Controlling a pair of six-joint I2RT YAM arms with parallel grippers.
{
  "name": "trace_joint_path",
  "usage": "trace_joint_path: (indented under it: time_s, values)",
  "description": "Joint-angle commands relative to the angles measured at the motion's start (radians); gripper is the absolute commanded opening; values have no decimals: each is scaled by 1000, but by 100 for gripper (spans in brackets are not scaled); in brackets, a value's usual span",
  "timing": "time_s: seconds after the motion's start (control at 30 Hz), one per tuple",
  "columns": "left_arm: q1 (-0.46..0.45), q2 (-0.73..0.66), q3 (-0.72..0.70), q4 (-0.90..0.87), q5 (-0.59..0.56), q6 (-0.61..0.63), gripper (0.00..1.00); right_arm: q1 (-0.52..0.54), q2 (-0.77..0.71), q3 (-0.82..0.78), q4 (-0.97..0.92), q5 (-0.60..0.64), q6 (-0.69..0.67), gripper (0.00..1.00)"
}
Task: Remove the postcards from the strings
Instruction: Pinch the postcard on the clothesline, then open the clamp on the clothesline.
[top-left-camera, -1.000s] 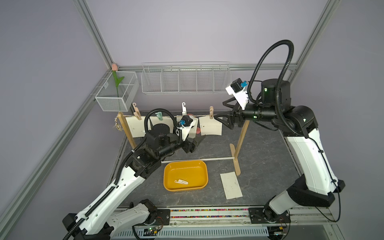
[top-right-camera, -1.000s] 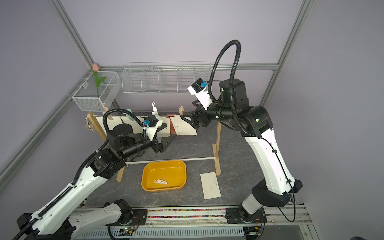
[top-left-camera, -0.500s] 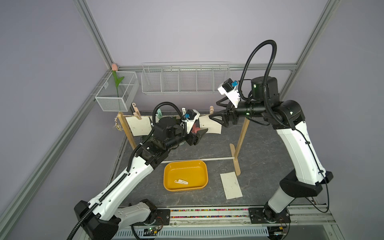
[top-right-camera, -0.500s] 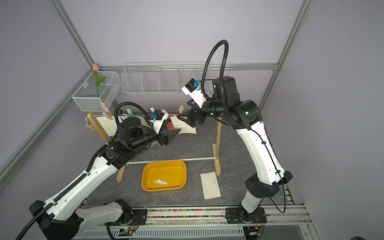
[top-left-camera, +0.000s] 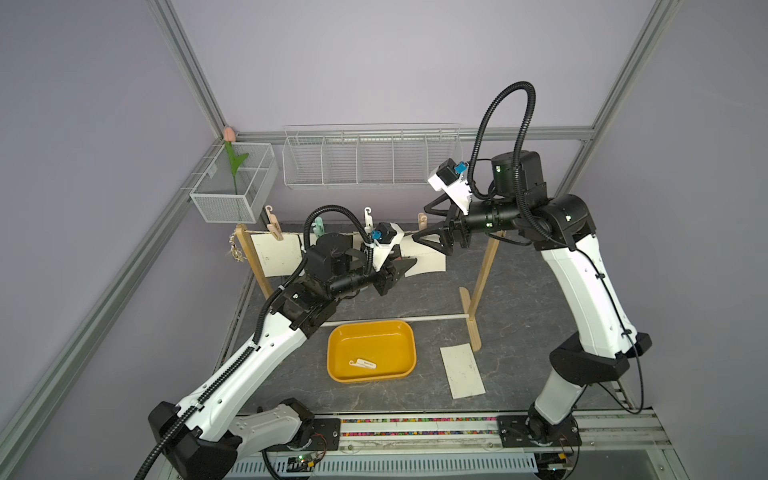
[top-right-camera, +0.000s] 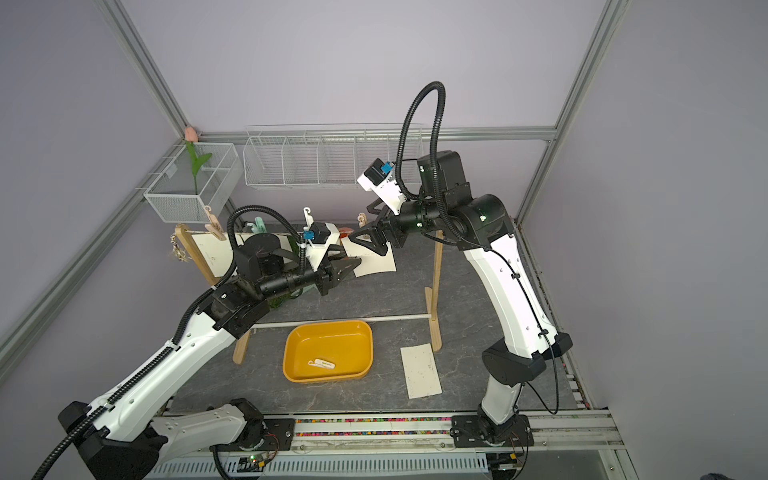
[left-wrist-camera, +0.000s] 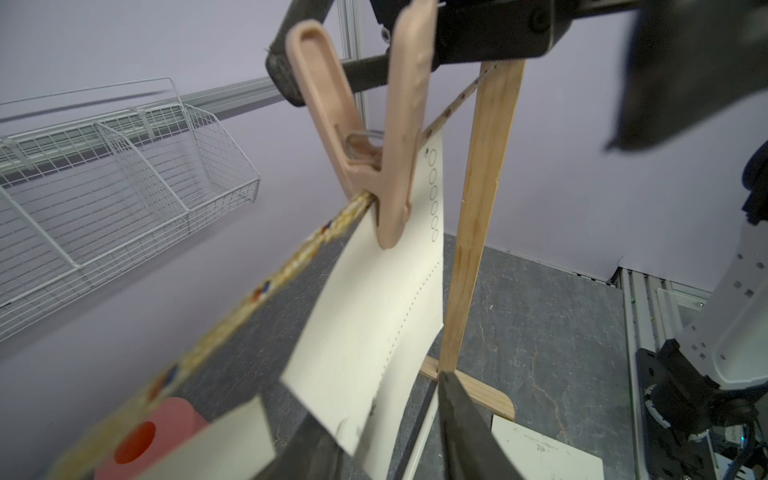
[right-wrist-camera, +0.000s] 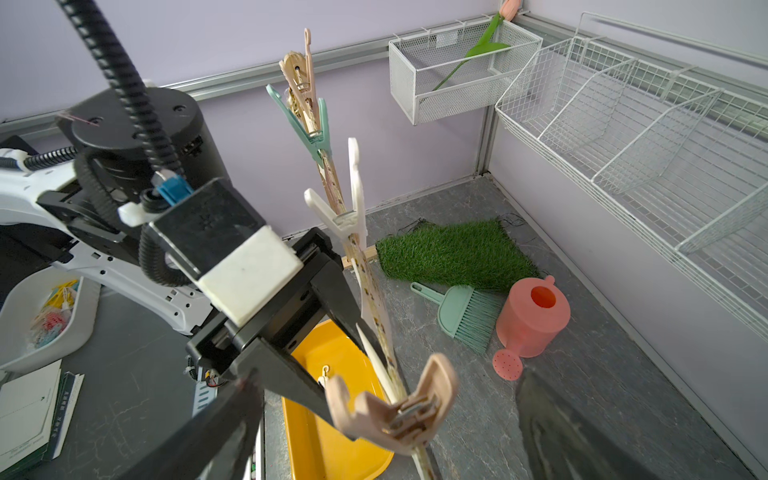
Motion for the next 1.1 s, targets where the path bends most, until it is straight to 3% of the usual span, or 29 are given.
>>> trace_joint_path:
  time_s: [0.0,0.23,0.43,0.87,1.07]
  values:
    - [4,-12,10,21,19,15,32,-5,22,19,-21,-46,-29,99]
    - [4,-16,-2,38,20,3,14,-5,38,19,-15,-64,-50,93]
    - [9,-13,-5,55,28,-28,0,-2,46,16,12,-97,-49,75]
    - [27,7,8,67,51,-94,0,15,32,-9,63,-85,-67,50]
    - [26,22,28,36,49,-100,0,23,6,-58,110,-77,-62,32]
